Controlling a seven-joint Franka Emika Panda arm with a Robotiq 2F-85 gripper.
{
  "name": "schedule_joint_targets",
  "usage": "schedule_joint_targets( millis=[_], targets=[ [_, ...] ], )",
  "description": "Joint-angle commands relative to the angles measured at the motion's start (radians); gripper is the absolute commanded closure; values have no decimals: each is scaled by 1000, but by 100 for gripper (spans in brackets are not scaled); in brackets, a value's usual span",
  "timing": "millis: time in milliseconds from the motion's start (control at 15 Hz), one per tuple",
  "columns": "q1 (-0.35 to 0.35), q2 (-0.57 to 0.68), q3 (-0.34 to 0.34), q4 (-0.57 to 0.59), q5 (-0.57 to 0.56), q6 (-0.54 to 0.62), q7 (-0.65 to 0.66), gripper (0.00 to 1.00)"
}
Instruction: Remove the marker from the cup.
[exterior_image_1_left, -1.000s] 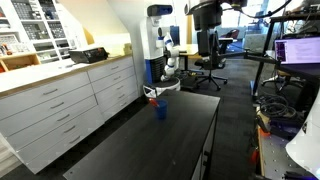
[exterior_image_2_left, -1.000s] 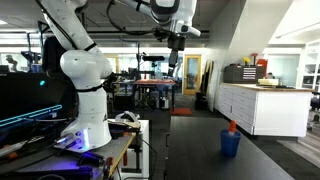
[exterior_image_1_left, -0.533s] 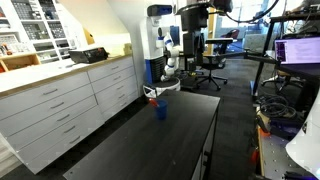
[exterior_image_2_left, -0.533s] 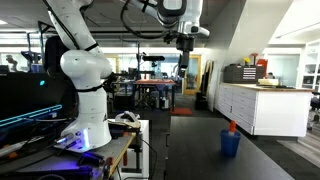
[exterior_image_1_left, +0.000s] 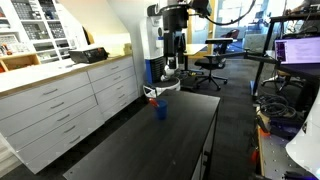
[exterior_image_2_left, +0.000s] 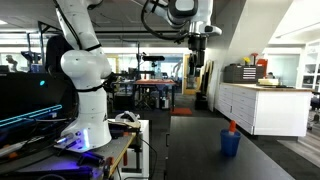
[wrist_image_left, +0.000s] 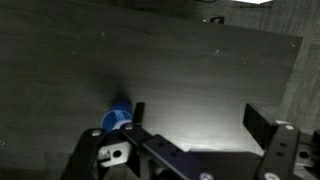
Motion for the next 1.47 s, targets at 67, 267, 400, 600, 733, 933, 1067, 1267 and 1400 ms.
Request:
schedule_joint_targets(
  millis=[67,267,400,600,733,933,1067,1267,1400],
  targets=[
    [4,107,-5,119,0,8,-12,0],
    [3,97,-4,105,-1,6,-5,0],
    [2,112,-4,121,0,6,-5,0],
    [2,113,-4,124,0,5,-5,0],
    [1,112,-4,120,-4,16,-1,0],
    [0,132,-13,143,4,23,-31,0],
    [-2,149,-18,164,5,24,-52,0],
    [-4,179,-23,200,1,35,-81,0],
    [-6,207,-28,233,2,39,-104,0]
  ],
)
